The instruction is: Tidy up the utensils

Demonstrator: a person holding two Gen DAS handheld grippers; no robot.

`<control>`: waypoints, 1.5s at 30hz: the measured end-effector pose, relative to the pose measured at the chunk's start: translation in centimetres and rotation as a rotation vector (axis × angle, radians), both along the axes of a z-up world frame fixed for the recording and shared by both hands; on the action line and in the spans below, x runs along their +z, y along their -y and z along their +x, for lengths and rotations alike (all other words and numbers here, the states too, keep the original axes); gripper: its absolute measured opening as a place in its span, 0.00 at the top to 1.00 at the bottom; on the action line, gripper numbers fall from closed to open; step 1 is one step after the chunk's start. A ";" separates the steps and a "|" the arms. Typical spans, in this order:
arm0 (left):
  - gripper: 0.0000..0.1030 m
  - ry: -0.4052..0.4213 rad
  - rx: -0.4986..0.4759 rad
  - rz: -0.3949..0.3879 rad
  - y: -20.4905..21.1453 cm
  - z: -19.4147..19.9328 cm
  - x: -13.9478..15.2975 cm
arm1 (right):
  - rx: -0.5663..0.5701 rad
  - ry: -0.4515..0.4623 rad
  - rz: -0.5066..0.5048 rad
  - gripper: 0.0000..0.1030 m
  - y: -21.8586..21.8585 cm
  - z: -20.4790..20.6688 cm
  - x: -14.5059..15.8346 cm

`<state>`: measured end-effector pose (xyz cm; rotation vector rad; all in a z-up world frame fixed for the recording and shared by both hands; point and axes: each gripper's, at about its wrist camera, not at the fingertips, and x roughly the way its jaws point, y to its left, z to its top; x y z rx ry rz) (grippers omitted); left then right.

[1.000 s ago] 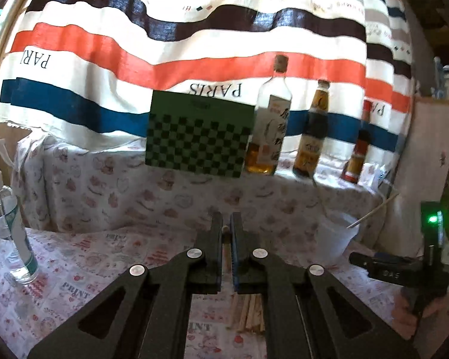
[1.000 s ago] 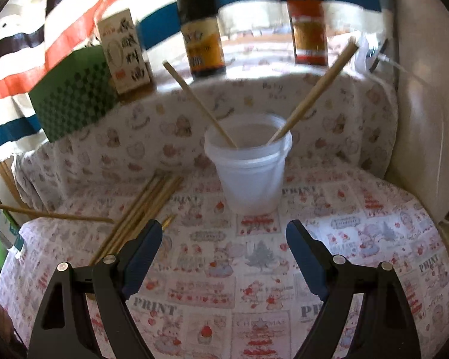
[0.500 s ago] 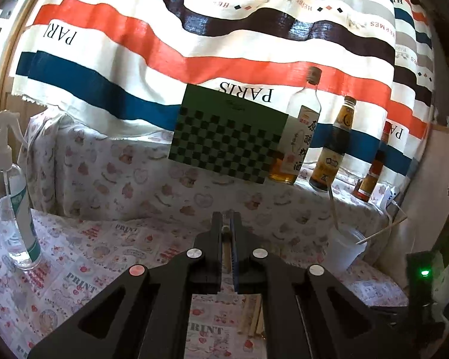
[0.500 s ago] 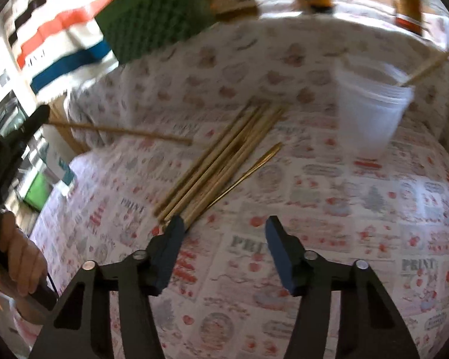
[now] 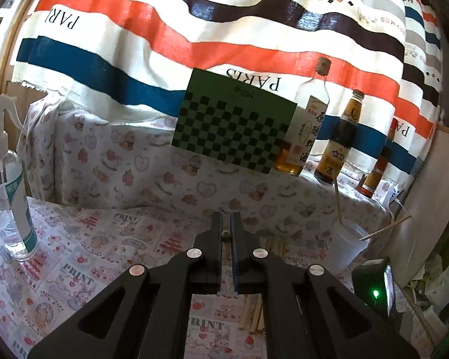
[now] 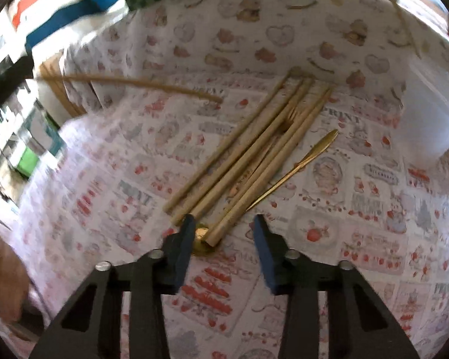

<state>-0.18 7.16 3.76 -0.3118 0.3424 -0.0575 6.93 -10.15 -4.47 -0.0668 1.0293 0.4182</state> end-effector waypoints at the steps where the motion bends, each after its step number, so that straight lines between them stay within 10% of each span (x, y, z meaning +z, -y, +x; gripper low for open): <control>1: 0.96 -0.008 0.002 -0.008 -0.1 0.1 -0.1 | -0.005 0.019 -0.020 0.76 0.0 -0.1 0.0; 12: 0.96 -0.012 -0.012 -0.012 0.2 0.3 -0.5 | -0.187 0.125 0.048 0.90 5.8 -0.8 2.3; 20: 0.96 0.129 -0.093 -0.085 -0.4 -2.0 0.9 | -0.280 0.426 0.151 0.91 9.0 -3.8 7.9; 26: 0.96 -0.015 -0.050 -0.012 0.3 0.3 0.1 | -0.320 0.563 0.170 0.93 10.0 -5.6 10.4; 35: 0.96 -0.133 -0.087 0.057 2.5 2.1 -2.0 | -0.331 0.317 0.147 0.91 10.9 -2.3 7.7; 39: 0.88 -0.128 -0.086 0.083 3.1 1.9 -2.0 | -0.338 0.223 0.114 0.51 10.7 -1.5 6.2; 45: 0.67 -0.150 -0.044 0.062 2.4 2.5 -2.3 | -0.211 0.125 -0.010 0.62 8.9 -1.9 3.1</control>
